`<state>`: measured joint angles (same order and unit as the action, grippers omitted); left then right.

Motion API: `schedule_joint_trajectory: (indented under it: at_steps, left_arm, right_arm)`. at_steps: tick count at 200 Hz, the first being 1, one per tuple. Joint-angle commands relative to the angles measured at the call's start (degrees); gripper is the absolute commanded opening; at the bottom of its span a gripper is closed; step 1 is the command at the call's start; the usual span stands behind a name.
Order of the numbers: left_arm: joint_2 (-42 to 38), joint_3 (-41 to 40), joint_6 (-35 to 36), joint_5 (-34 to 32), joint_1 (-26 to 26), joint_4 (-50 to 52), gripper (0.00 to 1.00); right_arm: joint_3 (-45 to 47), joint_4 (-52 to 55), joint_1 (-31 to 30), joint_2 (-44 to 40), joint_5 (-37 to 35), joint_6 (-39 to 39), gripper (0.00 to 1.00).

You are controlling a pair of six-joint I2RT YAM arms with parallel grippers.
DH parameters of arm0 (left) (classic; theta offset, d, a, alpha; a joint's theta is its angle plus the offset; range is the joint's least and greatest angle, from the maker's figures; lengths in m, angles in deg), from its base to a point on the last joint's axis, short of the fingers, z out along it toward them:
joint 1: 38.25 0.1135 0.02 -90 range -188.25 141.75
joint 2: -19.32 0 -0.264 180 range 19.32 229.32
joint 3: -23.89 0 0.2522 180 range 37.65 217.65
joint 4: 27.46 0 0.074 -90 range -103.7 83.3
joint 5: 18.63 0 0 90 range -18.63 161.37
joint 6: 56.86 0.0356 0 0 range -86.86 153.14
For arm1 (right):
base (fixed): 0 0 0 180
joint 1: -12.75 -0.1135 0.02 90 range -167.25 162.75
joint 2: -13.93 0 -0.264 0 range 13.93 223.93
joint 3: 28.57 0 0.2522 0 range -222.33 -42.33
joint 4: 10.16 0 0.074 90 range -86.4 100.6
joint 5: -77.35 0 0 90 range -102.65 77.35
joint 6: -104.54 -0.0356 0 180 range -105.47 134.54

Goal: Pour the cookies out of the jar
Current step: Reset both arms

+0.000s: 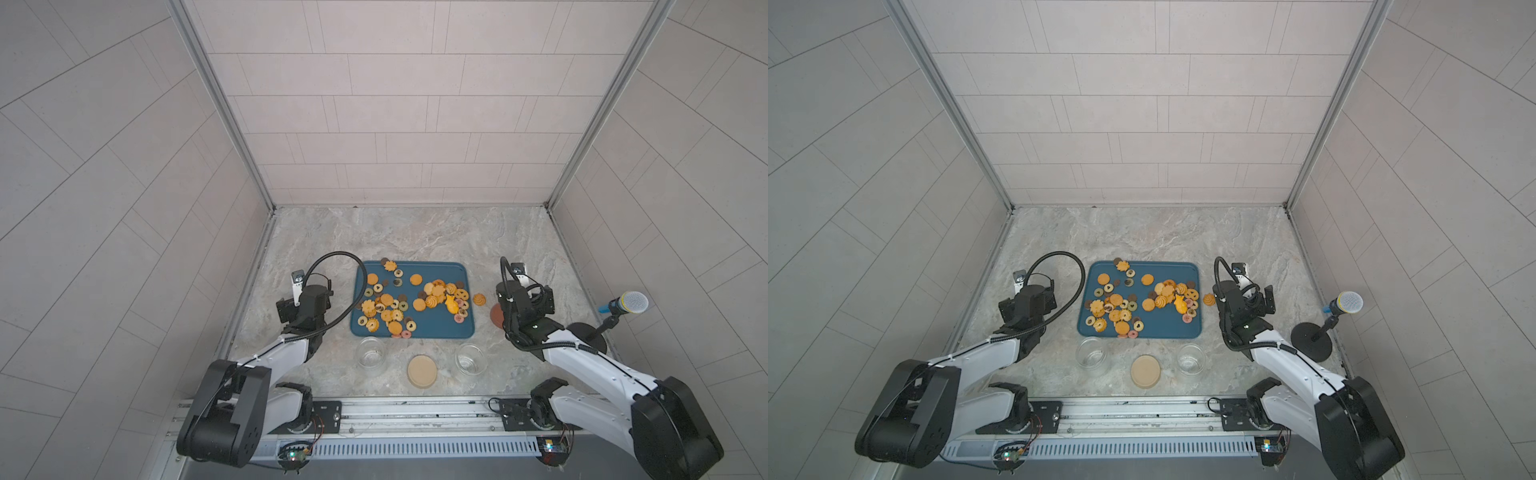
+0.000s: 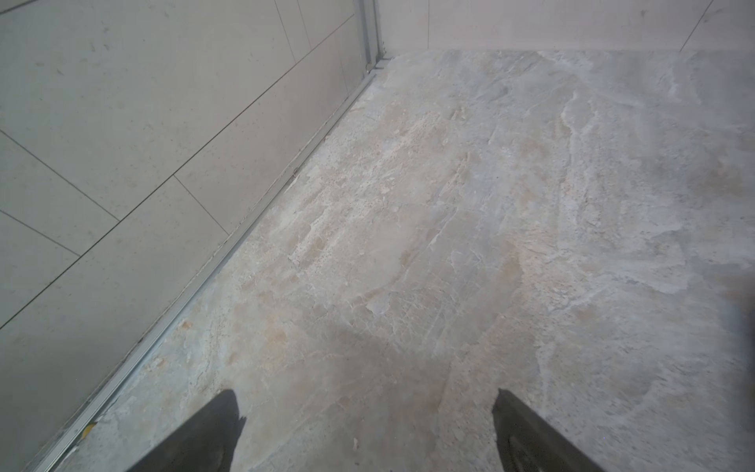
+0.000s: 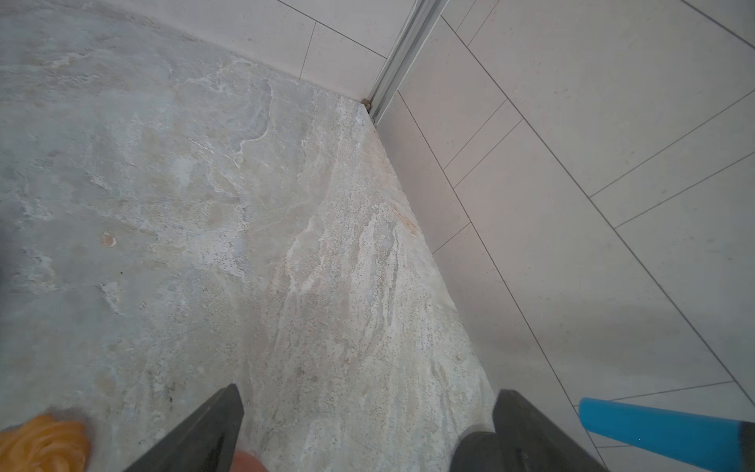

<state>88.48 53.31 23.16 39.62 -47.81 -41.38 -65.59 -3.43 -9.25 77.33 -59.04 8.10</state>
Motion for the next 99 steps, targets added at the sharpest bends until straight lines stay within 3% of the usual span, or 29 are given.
schedule_joint_trajectory:
  at_steps: [1,19,36,48,62,76,99]
  left_arm:
    - [1.17,0.21,5.39,1.31,0.69,-13.13,1.0]
    - [2.57,0.79,7.4,0.49,1.04,-11.19,1.0]
    - [-1.18,4.04,7.67,0.43,0.68,1.05,1.0]
    - [-3.05,3.13,6.6,-0.41,0.86,0.98,1.0]
    - [-1.78,2.55,8.75,3.38,0.92,-2.13,1.0]
    - [-0.78,4.84,7.73,8.43,0.9,2.45,1.0]
    - [0.03,4.99,7.08,9.42,0.84,0.46,1.0]
  right_arm:
    - [2.22,-17.44,1.18,6.75,-0.24,2.55,1.0]
    - [-0.3,-18.97,2.58,10.55,0.95,2.94,1.0]
    - [1.6,-32.42,4.16,14.77,4.84,6.61,1.0]
    - [2.55,-41.27,4.7,18.14,6.35,9.93,1.0]
    - [2.34,-46.91,5.84,21.94,8.26,12.48,1.0]
    - [2.66,-52.68,8.44,26.06,10.86,11.93,1.0]
    - [1.52,-42.67,13.5,22.5,20.55,6.89,1.0]
